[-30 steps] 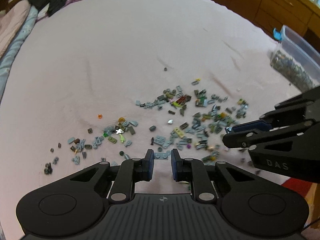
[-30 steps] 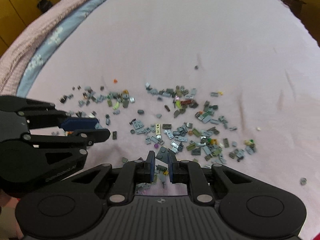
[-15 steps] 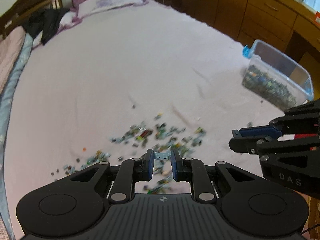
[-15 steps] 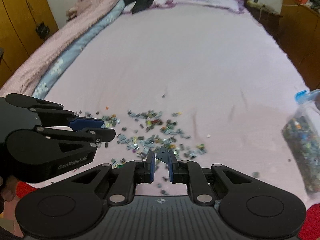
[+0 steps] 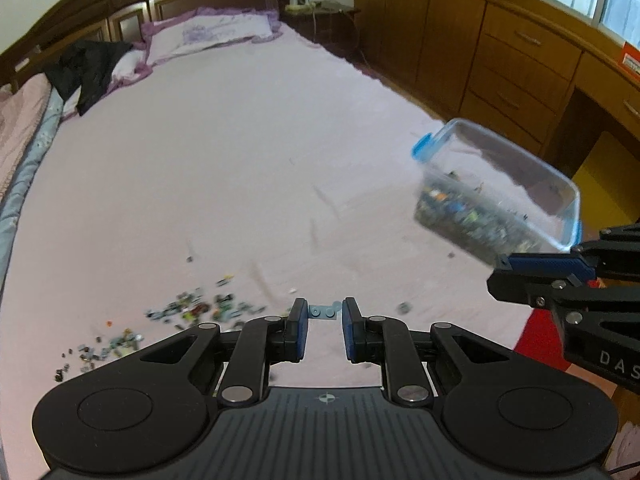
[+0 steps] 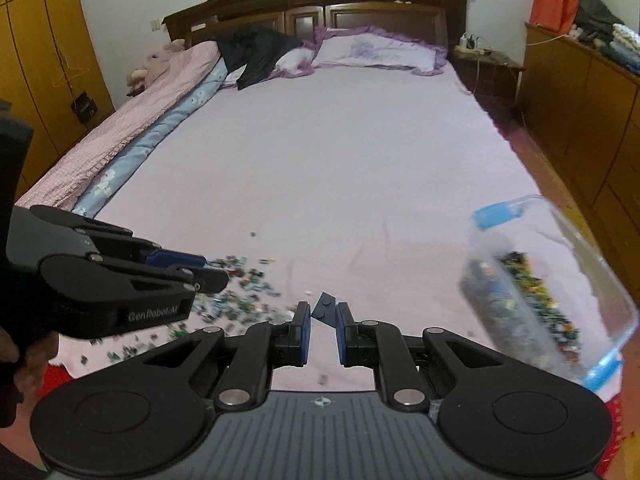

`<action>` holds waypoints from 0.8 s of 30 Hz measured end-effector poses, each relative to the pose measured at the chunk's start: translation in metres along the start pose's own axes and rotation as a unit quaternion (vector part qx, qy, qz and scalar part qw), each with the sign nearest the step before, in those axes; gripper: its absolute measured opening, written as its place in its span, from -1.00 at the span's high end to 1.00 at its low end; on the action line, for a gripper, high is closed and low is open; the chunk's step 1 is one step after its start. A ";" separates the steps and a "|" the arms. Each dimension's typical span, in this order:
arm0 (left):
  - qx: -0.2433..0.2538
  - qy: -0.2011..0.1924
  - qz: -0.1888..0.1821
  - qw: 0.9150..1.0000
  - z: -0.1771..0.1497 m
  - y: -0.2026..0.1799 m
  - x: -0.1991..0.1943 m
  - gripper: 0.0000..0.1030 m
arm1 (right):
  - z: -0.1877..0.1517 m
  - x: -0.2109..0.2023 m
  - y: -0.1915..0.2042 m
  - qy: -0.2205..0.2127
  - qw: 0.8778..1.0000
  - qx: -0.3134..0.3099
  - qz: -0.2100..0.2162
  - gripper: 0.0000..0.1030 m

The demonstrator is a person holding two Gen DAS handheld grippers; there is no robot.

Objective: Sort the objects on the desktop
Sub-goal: 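Carry both held grey plates over to the clear plastic box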

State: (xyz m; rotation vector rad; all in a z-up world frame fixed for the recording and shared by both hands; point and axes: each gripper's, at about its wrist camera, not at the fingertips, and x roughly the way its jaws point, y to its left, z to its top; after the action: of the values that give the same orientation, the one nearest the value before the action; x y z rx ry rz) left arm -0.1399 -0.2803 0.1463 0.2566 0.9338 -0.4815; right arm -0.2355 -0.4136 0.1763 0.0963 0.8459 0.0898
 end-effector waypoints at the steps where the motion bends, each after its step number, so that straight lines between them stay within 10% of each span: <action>1: 0.000 -0.003 0.000 1.000 0.003 -0.011 -0.001 0.62 | -0.003 -0.006 -0.010 -0.001 1.000 -0.002 -0.001 0.72; 24: 0.073 -0.040 -0.050 0.995 0.078 -0.105 0.022 0.62 | 0.013 -0.039 -0.141 -0.043 0.992 0.094 -0.078 0.72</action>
State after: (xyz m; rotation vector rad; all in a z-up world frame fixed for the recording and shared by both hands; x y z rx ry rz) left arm -0.1267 -0.4096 0.1728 0.3222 0.8360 -0.6500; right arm -0.2462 -0.5588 0.1970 0.2093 0.7711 -0.1403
